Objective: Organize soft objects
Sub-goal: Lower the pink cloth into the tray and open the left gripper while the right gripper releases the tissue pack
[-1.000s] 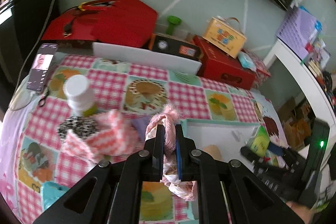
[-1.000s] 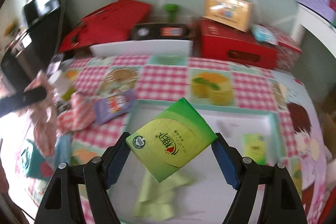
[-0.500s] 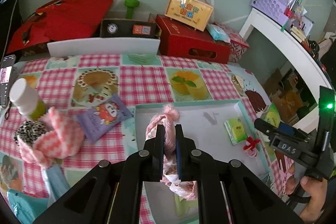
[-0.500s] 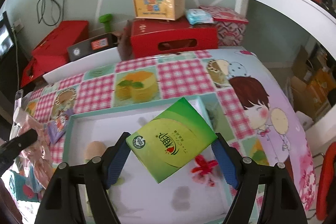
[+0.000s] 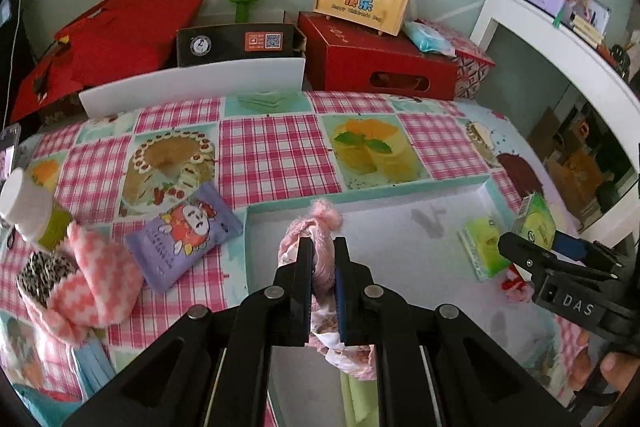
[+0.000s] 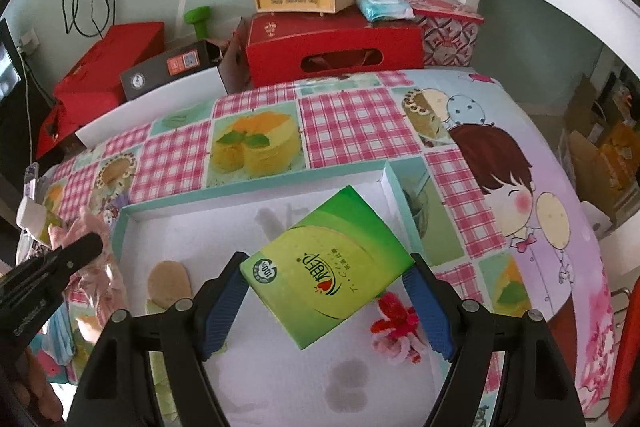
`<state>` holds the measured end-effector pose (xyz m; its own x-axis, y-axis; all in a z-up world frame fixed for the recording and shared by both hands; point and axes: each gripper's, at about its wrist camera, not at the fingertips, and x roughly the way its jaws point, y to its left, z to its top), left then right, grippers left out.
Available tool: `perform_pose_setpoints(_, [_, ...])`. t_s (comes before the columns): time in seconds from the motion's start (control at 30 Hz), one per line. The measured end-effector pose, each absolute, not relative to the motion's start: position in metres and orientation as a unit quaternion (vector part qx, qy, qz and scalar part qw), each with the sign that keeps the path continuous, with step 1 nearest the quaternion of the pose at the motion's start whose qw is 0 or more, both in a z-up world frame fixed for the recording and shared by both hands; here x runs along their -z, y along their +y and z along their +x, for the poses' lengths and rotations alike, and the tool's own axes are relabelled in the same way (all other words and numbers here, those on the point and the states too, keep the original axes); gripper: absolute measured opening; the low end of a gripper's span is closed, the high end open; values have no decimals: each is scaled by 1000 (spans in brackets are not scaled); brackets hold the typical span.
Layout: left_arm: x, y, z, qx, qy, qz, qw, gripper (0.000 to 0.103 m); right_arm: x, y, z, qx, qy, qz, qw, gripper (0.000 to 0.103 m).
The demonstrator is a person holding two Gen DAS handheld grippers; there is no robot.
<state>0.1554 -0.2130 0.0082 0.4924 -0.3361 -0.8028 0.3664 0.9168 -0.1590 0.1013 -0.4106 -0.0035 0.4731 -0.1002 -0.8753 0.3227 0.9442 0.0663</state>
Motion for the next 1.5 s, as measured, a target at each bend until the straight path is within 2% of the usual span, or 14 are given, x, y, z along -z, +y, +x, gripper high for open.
perform_pose_setpoints(0.3, [15, -222, 166, 193, 475, 32, 858, 10, 17, -398, 119, 106, 506, 93, 851, 80])
perform_pose_setpoints(0.37, [17, -224, 166, 193, 478, 35, 856, 13, 20, -395, 123, 102, 509, 91, 850, 80])
perform_pose_setpoints(0.5, [20, -224, 167, 195, 488, 33, 850, 42, 25, -387, 128, 94, 515, 85, 848, 80])
perform_pose_setpoints(0.53, [20, -224, 167, 193, 490, 32, 850, 46, 25, -386, 128, 93, 516, 84, 847, 80])
perform_pose_setpoints(0.73, [13, -217, 167, 186, 499, 27, 846, 56, 25, -385, 129, 94, 518, 82, 846, 80])
perform_pose_setpoints(1.07, [8, -192, 170, 135, 533, 1, 835, 67, 31, -382, 132, 87, 530, 79, 840, 81])
perform_pose_setpoints(1.13, [9, -188, 170, 128, 535, 0, 835, 72, 32, -380, 134, 86, 535, 76, 837, 81])
perform_pose_setpoints(1.43, [17, -177, 174, 109, 555, -24, 825, 74, 39, -375, 136, 82, 554, 67, 826, 82])
perform_pose_setpoints(1.5, [19, -175, 174, 105, 556, -28, 824, 76, 40, -375, 136, 83, 556, 65, 825, 85])
